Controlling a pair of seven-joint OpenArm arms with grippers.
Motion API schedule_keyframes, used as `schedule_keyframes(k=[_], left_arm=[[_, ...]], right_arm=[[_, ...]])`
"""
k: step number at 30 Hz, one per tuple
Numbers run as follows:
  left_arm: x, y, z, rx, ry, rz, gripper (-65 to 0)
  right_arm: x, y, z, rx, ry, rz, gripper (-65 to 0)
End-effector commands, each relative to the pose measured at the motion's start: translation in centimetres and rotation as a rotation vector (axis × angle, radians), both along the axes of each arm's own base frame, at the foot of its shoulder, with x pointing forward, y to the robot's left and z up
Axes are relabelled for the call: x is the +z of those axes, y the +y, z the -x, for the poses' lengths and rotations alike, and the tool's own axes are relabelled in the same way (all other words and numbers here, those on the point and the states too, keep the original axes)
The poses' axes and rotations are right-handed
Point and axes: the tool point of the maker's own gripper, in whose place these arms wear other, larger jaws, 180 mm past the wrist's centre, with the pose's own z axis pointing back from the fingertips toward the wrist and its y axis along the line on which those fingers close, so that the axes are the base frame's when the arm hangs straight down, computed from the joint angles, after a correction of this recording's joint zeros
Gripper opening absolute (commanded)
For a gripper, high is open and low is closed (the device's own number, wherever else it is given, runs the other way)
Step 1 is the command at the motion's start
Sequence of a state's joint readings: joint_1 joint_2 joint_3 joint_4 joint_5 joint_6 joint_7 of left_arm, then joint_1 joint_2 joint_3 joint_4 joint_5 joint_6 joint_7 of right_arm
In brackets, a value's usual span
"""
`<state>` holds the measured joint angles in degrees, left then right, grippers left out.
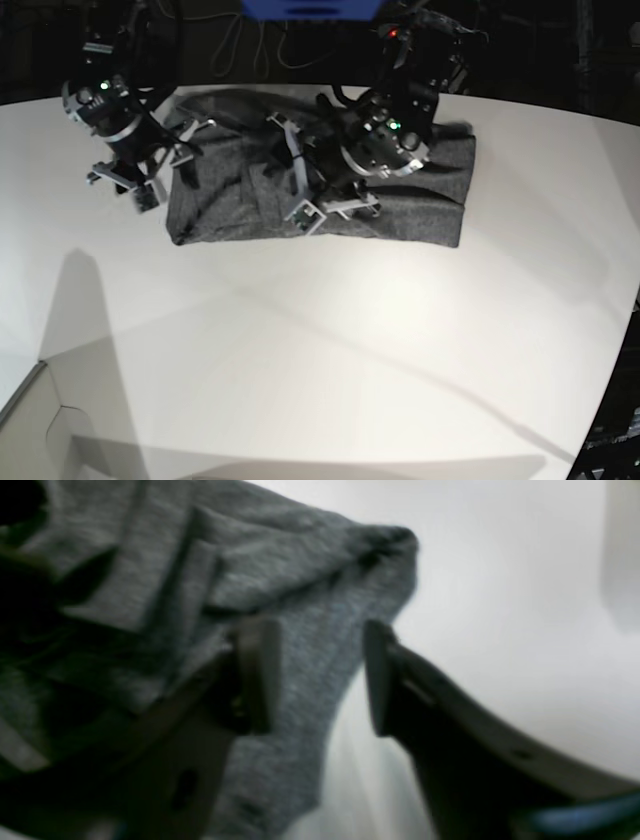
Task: Layout the t-shirt on the table in an organized manner, then fold the t-shirt properly
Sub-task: 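Lower the folded end onto the strip and release with the left gripper, then grasp both ends of the folded bundle with both grippers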
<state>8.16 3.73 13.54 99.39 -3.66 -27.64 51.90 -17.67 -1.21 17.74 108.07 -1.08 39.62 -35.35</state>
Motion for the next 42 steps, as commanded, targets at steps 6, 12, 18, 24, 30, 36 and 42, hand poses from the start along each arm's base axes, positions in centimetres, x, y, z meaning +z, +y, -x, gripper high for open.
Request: schedule_keyframes(k=[6, 12, 18, 24, 30, 36, 42], left_arm=[[2.0, 5.6, -2.0, 0.149, -0.082, -0.007, -13.6], [0.1, 15.4, -3.7, 0.41, -0.042, -0.087, -13.6], [0.2, 20.0, -4.2, 0.527, -0.05, -0.122, -13.6], [-1.9, 20.7, -3.5, 0.529, 0.008, -0.136, -13.6], [-4.4, 21.0, -2.5, 0.532, 0.07, -0.138, -13.6], [-4.9, 23.9, -2.3, 0.626, 0.066, -0.129, -13.6], [-5.0, 25.8, -1.5, 0.683, 0.075, -0.139, -13.6]], right_arm=[[2.3, -0.2, -0.9, -0.047, -0.084, -0.03, -21.9], [1.5, 0.4, -0.5, -0.054, -0.047, -0.046, -21.9], [-0.4, 0.7, -0.6, -0.073, 0.037, -0.064, -22.0], [-3.2, 1.0, -0.5, -0.08, 0.113, -0.103, -22.1], [-3.7, -1.1, 0.2, -0.178, 0.123, -0.116, -22.0], [-4.6, -1.0, 1.3, -0.178, 0.181, -0.112, -22.0], [-6.2, -0.6, 1.5, -0.174, 0.274, -0.116, -22.2]])
